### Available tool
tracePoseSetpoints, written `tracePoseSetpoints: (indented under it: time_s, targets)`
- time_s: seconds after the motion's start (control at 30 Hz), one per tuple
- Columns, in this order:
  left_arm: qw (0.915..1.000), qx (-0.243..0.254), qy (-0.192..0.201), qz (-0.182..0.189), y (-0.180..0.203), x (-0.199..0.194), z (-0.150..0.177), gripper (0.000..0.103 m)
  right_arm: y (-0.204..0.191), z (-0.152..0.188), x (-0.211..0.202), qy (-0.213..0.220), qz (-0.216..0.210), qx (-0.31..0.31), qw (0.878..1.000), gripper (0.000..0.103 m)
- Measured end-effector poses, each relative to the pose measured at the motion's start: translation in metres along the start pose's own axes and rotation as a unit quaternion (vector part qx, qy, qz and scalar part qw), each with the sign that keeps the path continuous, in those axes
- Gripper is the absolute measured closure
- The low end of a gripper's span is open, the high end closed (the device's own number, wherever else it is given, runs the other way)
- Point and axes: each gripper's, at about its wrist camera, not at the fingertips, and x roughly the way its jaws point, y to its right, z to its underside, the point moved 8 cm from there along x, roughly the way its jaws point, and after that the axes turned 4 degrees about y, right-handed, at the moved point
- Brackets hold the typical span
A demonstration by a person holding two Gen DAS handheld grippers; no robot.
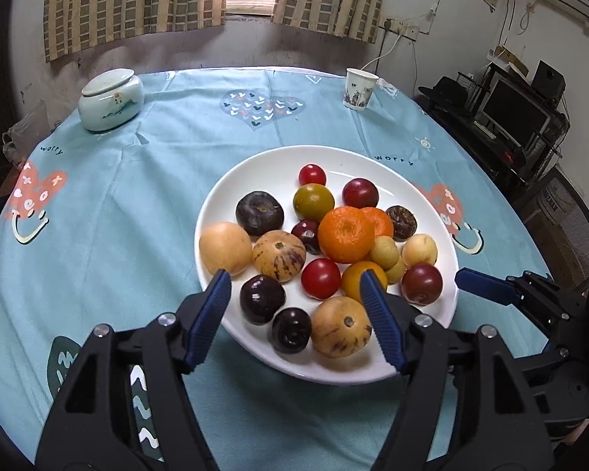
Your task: Organize fruits
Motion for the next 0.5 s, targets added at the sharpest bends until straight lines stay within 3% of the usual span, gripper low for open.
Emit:
tracePoseSetpoints:
  time_s: [0.3,0.43,0.5]
  targets:
    - [0.9998,-0.005,0.013,0.012,0.003,-0.025,0.005,0.027,0.013,0.000,-0.006,0.001,-0.001,0.033,0.999,0.027]
    - [0.9998,-0.010,0.017,-0.004,0.004,-0.037,0.010,0.013,0.013,0.004,-0.009,0.000,0.001,0.034,0.999,0.027]
    - [0.9996,-0.007,0.021,-0.019,0.004,-0.044,0.014,0.012,0.014,0.006,-0.012,0.002,0.012,0.031,0.999,0.027]
